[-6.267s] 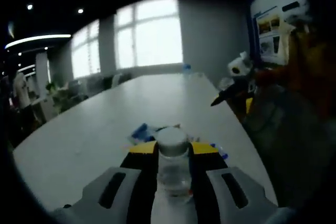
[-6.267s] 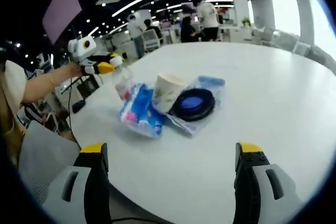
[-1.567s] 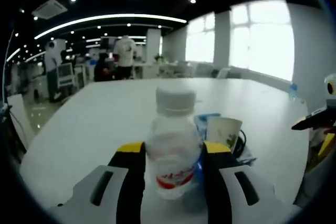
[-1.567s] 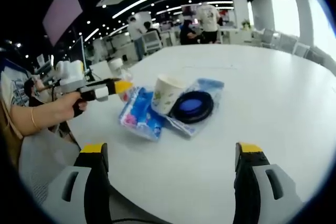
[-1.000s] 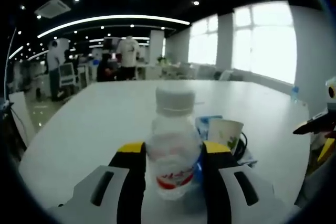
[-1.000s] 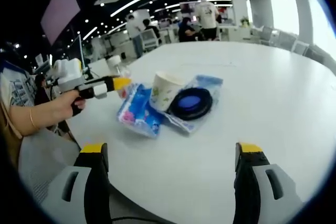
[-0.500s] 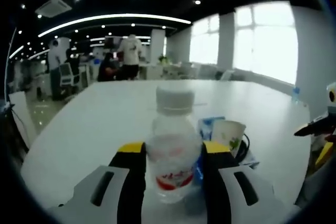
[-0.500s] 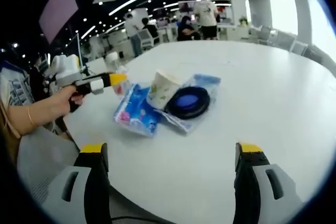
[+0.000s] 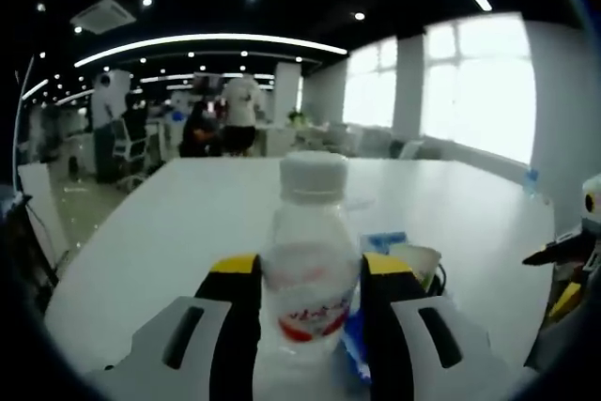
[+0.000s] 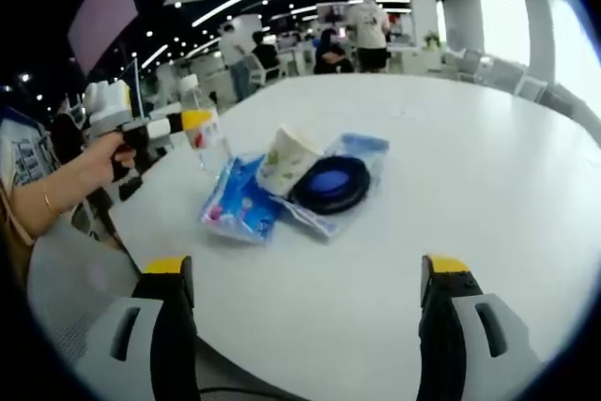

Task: Arrange the tabletop items into an orderly group along one side of the table until the central work area is clear of visible clutter.

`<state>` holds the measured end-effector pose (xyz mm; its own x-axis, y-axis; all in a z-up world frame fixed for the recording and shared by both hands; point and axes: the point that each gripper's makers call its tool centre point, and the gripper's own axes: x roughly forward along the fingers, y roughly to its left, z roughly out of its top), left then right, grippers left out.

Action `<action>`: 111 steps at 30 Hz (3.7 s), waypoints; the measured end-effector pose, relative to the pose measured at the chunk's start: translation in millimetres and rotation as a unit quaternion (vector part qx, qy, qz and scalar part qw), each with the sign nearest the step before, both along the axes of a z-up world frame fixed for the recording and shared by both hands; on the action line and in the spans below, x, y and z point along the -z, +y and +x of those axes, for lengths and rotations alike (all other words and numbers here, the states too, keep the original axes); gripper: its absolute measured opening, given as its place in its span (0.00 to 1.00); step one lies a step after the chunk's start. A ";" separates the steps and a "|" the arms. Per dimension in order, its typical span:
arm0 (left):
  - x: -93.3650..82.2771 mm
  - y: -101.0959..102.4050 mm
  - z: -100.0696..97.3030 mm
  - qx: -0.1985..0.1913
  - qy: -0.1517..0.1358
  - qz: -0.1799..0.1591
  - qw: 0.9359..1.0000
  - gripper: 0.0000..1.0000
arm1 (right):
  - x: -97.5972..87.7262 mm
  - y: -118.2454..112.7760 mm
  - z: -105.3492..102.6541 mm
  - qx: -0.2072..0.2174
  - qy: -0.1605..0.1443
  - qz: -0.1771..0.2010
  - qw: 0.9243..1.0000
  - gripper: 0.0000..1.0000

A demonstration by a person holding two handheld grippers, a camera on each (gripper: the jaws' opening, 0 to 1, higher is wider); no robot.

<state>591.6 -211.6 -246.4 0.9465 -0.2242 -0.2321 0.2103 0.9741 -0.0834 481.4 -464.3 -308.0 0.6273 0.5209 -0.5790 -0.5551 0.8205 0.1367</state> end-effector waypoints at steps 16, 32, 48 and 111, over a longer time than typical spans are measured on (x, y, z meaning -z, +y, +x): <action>-22.0 22.4 27.0 -0.003 -0.013 0.007 1.000 0.38 | 1.8 0.2 1.0 -0.001 0.003 0.002 1.000 0.99; -17.2 59.2 59.4 -0.021 -0.012 0.022 0.999 0.38 | 9.6 3.9 -2.8 -0.016 0.015 -0.007 1.000 0.99; -0.1 93.6 93.1 -0.024 -0.005 0.017 1.000 0.38 | 28.9 4.3 -11.8 -0.029 0.052 -0.031 0.998 0.99; 38.2 128.8 148.1 0.008 -0.020 0.041 0.999 0.39 | 36.6 -13.0 -9.4 -0.007 0.065 -0.061 0.996 0.99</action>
